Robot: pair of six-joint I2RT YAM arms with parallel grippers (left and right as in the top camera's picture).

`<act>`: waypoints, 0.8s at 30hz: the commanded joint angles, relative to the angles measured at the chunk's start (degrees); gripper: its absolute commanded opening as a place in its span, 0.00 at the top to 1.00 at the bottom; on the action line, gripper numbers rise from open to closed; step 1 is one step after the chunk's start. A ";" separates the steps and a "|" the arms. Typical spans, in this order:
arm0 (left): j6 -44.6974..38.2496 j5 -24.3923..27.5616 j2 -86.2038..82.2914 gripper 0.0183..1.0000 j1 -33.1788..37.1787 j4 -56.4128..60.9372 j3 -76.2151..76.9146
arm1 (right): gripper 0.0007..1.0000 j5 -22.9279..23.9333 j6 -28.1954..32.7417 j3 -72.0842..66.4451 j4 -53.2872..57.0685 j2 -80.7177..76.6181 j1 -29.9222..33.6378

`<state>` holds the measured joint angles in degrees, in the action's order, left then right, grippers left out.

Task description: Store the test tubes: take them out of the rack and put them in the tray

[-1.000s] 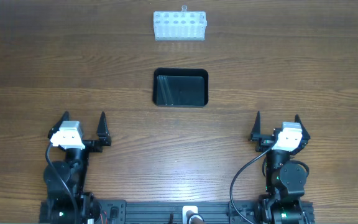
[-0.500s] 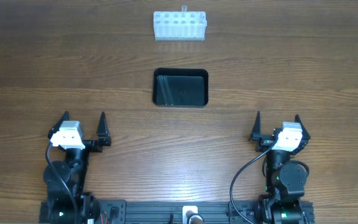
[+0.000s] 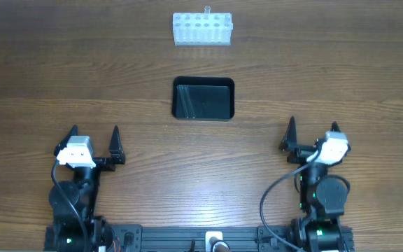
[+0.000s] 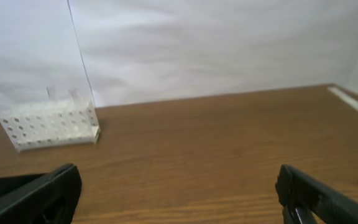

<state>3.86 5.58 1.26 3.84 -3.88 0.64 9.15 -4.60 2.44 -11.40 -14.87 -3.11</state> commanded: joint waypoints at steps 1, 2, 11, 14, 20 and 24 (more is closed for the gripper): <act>-0.85 -0.07 -0.50 0.00 0.31 -0.20 -0.31 | 0.01 -2.34 -1.18 9.18 -4.57 -15.30 -0.35; -0.83 -0.07 -0.50 0.00 0.31 -0.17 -0.31 | 0.01 -2.95 -1.51 10.88 -5.35 -18.32 -0.44; -0.83 -0.07 -0.50 0.00 0.31 -0.20 -0.31 | 0.01 -2.27 -1.57 32.89 -6.56 -50.80 -12.63; -0.83 -0.07 -0.50 0.00 0.31 -0.20 -0.31 | 0.01 -0.13 -2.43 42.03 -3.56 -61.81 -18.23; -0.83 -0.07 -0.50 0.00 0.31 -0.20 -0.31 | 0.01 1.95 -10.03 63.06 8.15 -81.99 -24.33; -0.83 -0.07 -0.50 0.00 0.31 -0.20 -0.31 | 0.01 5.29 -12.79 79.87 16.00 -95.43 -26.27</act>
<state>3.86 5.58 1.23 3.84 -3.88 0.64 10.68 -13.69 71.57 1.69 -103.11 -28.25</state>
